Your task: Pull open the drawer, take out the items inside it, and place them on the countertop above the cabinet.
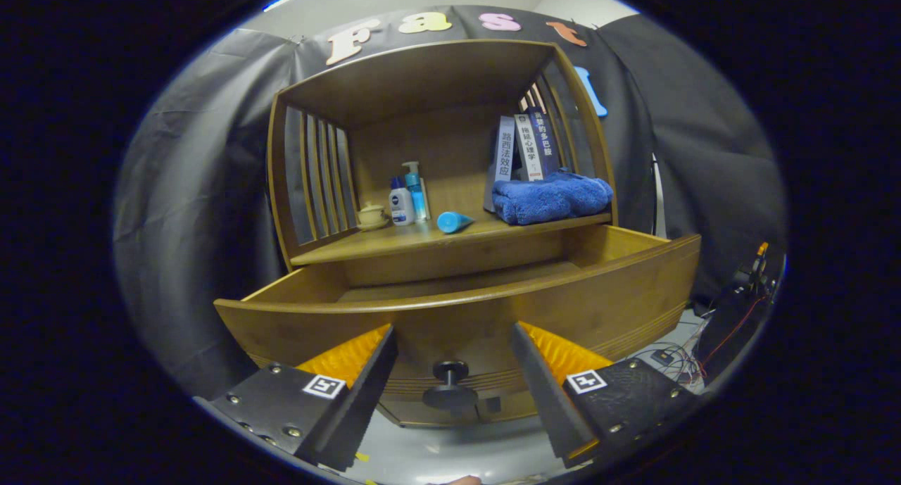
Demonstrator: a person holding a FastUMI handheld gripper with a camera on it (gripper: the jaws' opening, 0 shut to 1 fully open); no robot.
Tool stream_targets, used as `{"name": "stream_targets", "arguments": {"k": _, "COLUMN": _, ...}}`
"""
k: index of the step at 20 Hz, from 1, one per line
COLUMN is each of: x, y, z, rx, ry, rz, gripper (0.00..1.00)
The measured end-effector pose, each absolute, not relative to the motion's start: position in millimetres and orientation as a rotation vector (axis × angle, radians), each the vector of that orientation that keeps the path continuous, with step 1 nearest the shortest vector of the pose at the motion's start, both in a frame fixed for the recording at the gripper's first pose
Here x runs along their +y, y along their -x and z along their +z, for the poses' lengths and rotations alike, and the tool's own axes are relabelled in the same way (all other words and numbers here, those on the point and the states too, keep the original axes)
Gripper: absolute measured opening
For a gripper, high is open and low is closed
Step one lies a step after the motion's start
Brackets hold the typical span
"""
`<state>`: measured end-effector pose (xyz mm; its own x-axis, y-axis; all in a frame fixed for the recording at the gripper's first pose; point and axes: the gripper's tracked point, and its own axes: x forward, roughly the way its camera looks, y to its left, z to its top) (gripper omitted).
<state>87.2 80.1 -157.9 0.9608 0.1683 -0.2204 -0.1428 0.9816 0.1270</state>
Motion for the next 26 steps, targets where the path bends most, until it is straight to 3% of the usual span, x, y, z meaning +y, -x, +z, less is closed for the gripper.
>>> {"name": "stream_targets", "arguments": {"k": 26, "x": 92, "y": -176, "z": -167, "rx": 0.282, "ry": -0.047, "rz": 0.149, "gripper": 0.95}}
